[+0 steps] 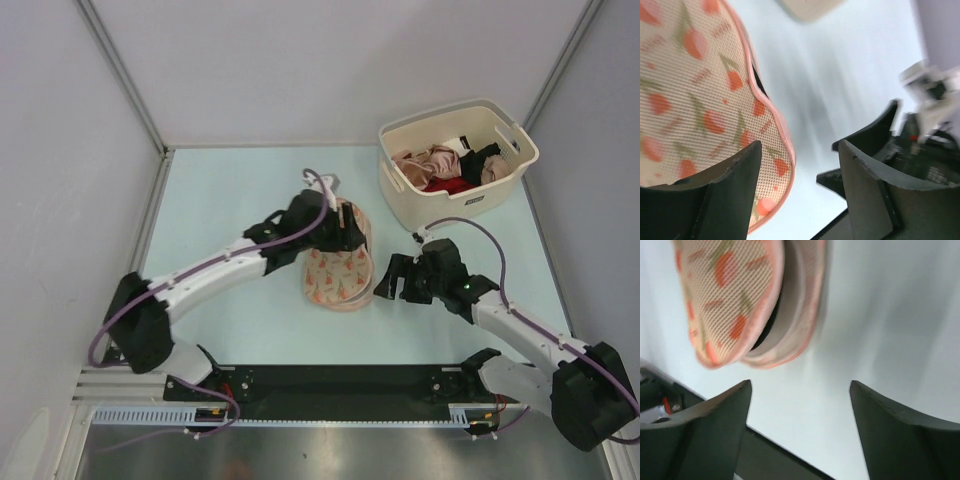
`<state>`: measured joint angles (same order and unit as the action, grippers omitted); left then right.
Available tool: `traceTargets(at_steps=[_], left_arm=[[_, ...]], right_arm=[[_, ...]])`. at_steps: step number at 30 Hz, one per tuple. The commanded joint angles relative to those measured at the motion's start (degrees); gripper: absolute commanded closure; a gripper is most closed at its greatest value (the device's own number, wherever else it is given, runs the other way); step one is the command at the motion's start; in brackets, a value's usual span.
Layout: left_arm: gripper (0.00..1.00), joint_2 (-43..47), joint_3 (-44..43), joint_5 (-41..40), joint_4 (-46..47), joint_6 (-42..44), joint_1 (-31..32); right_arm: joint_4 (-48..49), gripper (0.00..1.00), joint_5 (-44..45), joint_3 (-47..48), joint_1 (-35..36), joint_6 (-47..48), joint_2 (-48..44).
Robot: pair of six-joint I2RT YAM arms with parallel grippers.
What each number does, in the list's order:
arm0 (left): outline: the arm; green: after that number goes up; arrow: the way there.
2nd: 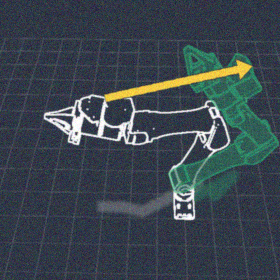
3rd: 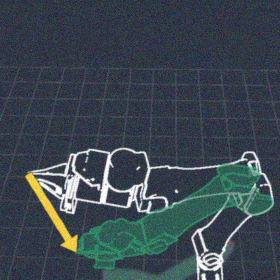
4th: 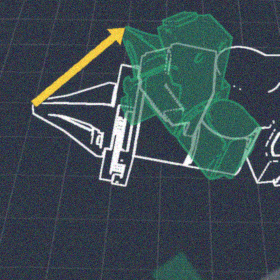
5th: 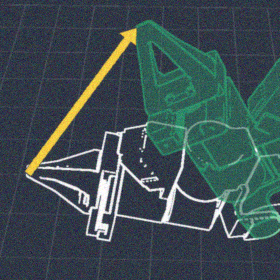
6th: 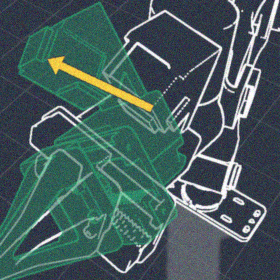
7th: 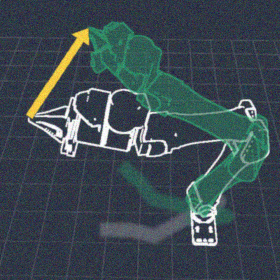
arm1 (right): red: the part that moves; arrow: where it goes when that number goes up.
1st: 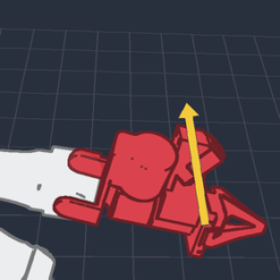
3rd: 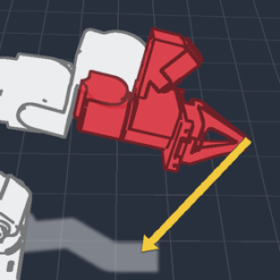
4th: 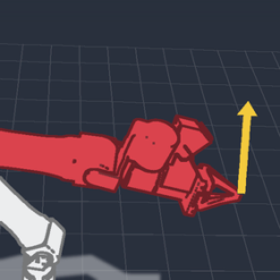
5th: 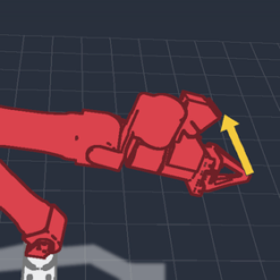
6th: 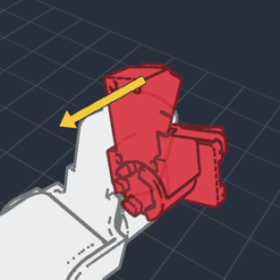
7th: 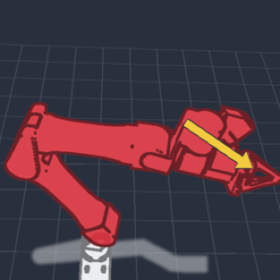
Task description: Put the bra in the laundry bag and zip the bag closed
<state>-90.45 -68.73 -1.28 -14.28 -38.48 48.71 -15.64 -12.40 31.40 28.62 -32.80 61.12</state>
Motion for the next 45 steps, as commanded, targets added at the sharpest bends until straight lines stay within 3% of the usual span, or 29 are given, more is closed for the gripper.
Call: traceTargets(at_steps=[1, 7, 14, 21, 25, 32, 38, 40, 45], left_arm=[[0.32, 13.8, 7.6, 3.5, 1.4, 2.4, -8.1], [0.32, 19.5, 21.3, 20.9, 6.2, 1.9, -24.1], [0.29, 17.5, 30.8, 23.4, 18.7, -1.9, -26.0], [0.27, 9.1, 35.6, 26.9, 37.6, -7.0, -27.9], [0.27, 4.9, 34.4, 25.4, 39.0, -6.3, -28.0], [0.27, 2.9, 35.9, 25.1, 40.7, -6.8, -28.0], [0.26, 6.3, 39.9, 23.6, 41.4, -8.2, -27.8], [0.27, 9.1, 41.3, 20.1, 37.9, -8.1, -27.8], [0.25, 22.7, 43.9, 10.4, 23.7, -8.7, -27.9]], right_arm=[[5.8, 0.10, -11.0, -3.6, 0.6, -3.0, -3.4], [17.8, 0.00, -14.4, -7.8, 2.8, -7.6, -2.3], [27.8, 0.00, -17.5, -10.0, 3.9, -12.1, 4.0], [42.1, 0.00, -5.8, -14.3, 12.9, -15.4, 8.9], [48.8, 0.00, 0.4, -15.2, 16.9, -18.5, 14.1], [43.9, 0.00, 3.4, -10.2, 13.8, -15.9, 15.5], [41.5, 0.00, -6.7, -4.3, 2.3, -11.4, 19.9], [40.3, 0.00, -10.0, -1.5, 0.3, -9.4, 23.9], [26.0, 0.00, -13.2, 16.0, -1.7, 0.4, 33.4]])
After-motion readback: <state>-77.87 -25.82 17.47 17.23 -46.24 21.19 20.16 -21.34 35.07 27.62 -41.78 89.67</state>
